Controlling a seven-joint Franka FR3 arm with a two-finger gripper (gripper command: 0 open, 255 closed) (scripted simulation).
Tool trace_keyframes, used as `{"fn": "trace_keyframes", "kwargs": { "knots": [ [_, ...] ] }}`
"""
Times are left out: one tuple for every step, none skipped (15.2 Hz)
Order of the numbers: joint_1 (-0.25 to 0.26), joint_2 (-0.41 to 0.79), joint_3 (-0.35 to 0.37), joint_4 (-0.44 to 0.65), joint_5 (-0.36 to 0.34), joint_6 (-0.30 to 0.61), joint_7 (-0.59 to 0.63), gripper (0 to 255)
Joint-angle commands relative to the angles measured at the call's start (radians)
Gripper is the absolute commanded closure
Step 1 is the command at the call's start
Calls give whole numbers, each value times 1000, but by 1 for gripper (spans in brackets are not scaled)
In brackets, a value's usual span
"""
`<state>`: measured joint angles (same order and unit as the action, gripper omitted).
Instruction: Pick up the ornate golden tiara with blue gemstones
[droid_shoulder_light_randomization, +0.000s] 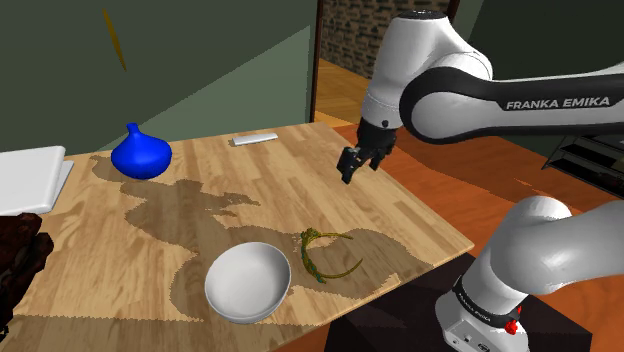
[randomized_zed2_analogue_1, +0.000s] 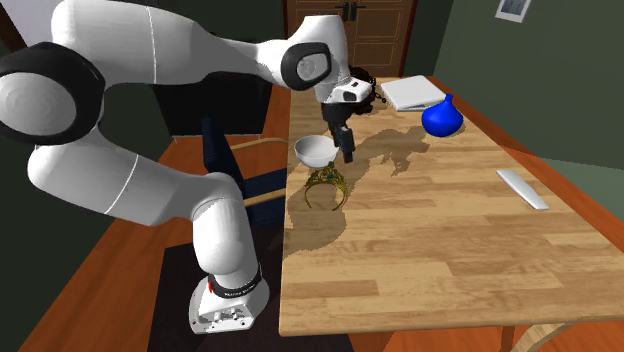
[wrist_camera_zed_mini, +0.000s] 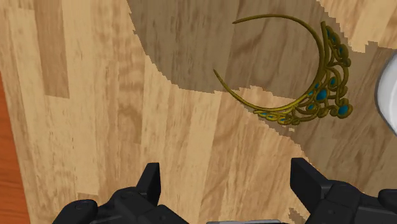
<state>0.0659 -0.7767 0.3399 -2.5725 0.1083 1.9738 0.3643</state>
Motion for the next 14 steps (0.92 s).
{"fn": "trace_keyframes", "kwargs": {
  "knots": [
    [11,28,47,-10,21,33,50,0],
    [15,44,71,-16,30,53,75,0],
    [19,63,95,-20,39,73,100,0],
    [22,83,120,-23,47,93,125,0],
    [24,105,145,-25,54,114,151,0],
    [25,128,171,-26,60,135,176,0],
    [24,153,198,-25,65,156,203,0],
    [23,179,225,-22,68,178,230,0],
    [20,207,252,-19,69,199,258,0],
    [16,236,280,-14,68,221,287,0],
    [9,267,310,-8,65,242,316,0],
    [2,299,340,0,60,264,347,0],
    [-8,333,370,9,51,285,380,0],
    [-20,369,402,19,38,306,415,0]
  ]
}}
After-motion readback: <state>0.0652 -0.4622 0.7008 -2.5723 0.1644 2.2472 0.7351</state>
